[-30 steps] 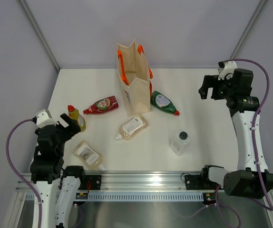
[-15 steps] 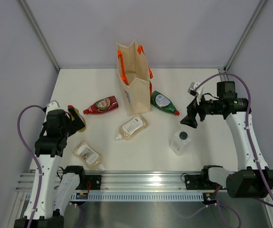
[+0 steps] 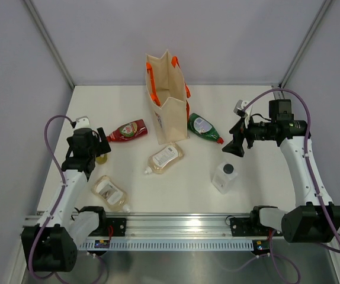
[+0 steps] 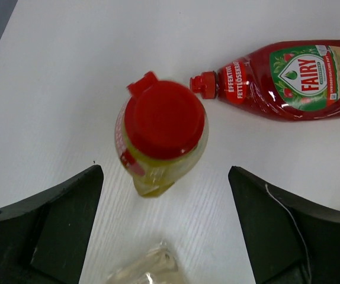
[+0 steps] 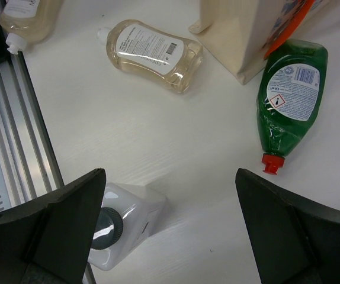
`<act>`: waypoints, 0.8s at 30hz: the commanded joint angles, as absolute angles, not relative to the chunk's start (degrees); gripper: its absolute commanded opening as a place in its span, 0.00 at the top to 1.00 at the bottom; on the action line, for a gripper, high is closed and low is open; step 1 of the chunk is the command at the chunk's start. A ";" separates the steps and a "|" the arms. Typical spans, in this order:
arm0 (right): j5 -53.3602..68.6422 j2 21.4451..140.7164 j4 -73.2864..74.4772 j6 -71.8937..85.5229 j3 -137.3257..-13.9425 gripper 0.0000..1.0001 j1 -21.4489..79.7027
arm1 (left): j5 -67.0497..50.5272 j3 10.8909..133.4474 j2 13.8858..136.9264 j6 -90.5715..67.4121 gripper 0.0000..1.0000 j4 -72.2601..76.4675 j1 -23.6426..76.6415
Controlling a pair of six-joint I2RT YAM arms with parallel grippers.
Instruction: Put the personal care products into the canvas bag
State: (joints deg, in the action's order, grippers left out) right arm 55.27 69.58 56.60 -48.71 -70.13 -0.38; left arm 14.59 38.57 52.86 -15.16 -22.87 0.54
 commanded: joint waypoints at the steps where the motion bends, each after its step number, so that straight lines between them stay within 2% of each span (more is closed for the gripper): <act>1: 57.74 70.14 55.02 -49.48 -70.58 0.01 -0.26 | 16.88 35.60 55.45 -9.07 0.11 -3.01 0.70; 3: 57.74 70.05 55.02 -49.57 -70.58 0.00 -0.26 | 17.31 34.11 57.82 -8.09 0.18 1.20 0.70; 6: 57.57 69.70 54.76 -49.48 -70.31 0.00 -0.26 | 18.37 32.96 60.20 -8.61 0.23 4.90 0.70; 9: 57.48 69.43 54.75 -49.22 -69.96 0.00 -0.26 | 19.94 31.47 61.43 -8.96 0.33 9.31 0.62; 12: 57.39 69.43 55.02 -49.04 -70.05 0.00 -0.26 | 18.03 30.85 63.18 -9.23 0.61 12.21 0.35; 13: 57.31 69.43 55.11 -49.04 -70.05 0.01 -0.35 | 17.58 30.85 63.72 -9.32 0.82 12.56 0.35; 15: 57.13 69.52 55.46 -49.04 -70.49 0.00 -0.26 | 16.44 30.94 64.16 -9.49 1.00 12.92 0.26; 20: 57.04 69.35 55.63 -48.43 -70.75 0.01 -0.26 | 10.13 30.93 59.86 -9.23 1.00 13.10 0.26; 24: 58.62 69.61 55.20 -46.24 -70.49 0.00 -0.26 | 3.97 33.74 54.85 -16.59 1.00 7.49 0.18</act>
State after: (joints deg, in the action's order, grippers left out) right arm 56.14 70.06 55.99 -47.94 -70.04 -0.38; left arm 9.93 30.33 60.05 -11.42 2.76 0.27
